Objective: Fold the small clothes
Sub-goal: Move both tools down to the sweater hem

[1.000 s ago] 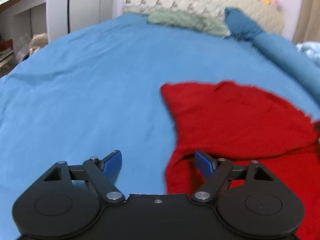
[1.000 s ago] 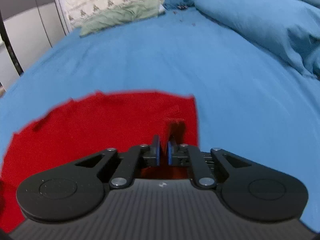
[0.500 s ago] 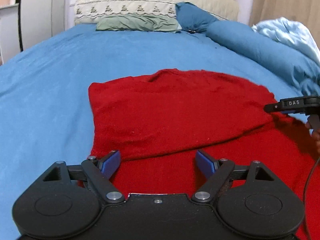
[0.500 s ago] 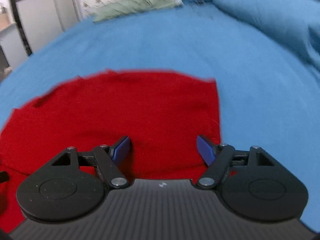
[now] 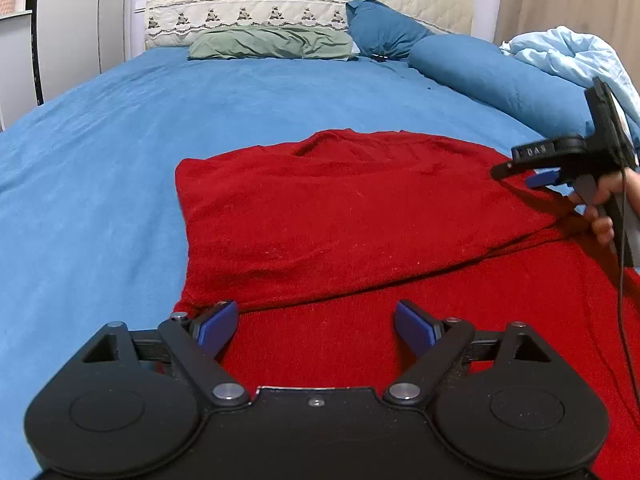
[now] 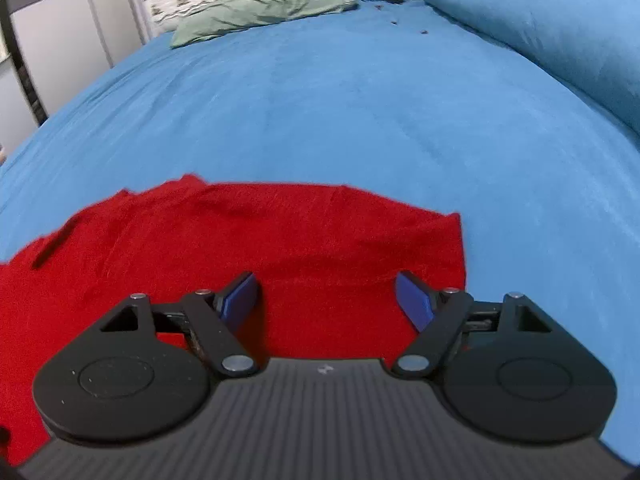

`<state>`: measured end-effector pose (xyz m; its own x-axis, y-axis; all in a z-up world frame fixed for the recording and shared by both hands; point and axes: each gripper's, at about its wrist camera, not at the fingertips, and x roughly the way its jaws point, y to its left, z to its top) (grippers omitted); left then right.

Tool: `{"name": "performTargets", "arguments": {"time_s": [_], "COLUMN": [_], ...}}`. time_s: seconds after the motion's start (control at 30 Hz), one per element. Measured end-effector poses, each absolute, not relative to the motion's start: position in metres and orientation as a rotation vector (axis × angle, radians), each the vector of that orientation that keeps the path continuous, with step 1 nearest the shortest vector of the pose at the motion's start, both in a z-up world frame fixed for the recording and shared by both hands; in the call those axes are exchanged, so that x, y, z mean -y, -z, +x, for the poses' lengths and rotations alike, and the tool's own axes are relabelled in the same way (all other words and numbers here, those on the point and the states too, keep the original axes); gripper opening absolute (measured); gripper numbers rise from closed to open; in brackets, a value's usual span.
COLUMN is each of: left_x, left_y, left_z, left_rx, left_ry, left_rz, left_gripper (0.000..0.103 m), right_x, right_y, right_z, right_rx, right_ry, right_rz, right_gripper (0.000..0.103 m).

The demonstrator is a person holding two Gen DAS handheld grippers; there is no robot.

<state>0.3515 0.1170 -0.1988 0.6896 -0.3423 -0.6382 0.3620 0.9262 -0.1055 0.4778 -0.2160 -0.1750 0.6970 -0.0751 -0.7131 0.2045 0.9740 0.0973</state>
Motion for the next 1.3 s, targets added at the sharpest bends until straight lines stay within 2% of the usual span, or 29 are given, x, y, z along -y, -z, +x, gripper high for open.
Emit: {"name": "performTargets", "arguments": {"time_s": [0.1,0.23,0.4,0.53,0.73,0.87,1.0,1.2,1.3], "left_x": [-0.114,-0.114,-0.127,-0.132,-0.137,-0.147,-0.159,-0.164,-0.167], "left_y": [0.196,0.175,0.118,0.064,0.014,0.024,0.058,0.118,0.14], "left_z": [0.35,0.334,0.292,0.246,0.177,0.139,0.108,0.076,0.07], "left_rx": [-0.711,-0.715,-0.692,-0.64,-0.652,-0.699,-0.787,-0.882,-0.898], "left_ry": [0.385,0.359,0.299,0.253,0.206,0.186,0.168,0.127,0.123], "left_rz": [0.046,0.049,0.012,0.03,0.018,-0.024,-0.108,-0.103,-0.096], "left_gripper": [0.089,0.089,0.09,0.097,0.1,0.1,0.1,0.1,0.096], "right_x": [0.209,0.205,0.207,0.216,0.229,0.231,0.225,0.218,0.216], "right_y": [0.163,0.133,0.064,0.005,-0.042,-0.029,0.018,0.09,0.114], "right_z": [0.472,0.425,0.339,0.262,0.153,0.086,0.039,0.009,0.0], "right_rx": [-0.8,-0.724,-0.645,-0.617,-0.626,-0.674,-0.749,-0.881,-0.907], "right_ry": [0.15,0.085,0.024,0.016,-0.015,-0.017,0.013,0.062,0.089], "right_rz": [0.137,0.159,0.131,0.096,0.097,0.084,0.086,0.117,0.117], "right_gripper": [0.093,0.093,0.093,0.094,0.094,0.094,0.094,0.09,0.088]}}
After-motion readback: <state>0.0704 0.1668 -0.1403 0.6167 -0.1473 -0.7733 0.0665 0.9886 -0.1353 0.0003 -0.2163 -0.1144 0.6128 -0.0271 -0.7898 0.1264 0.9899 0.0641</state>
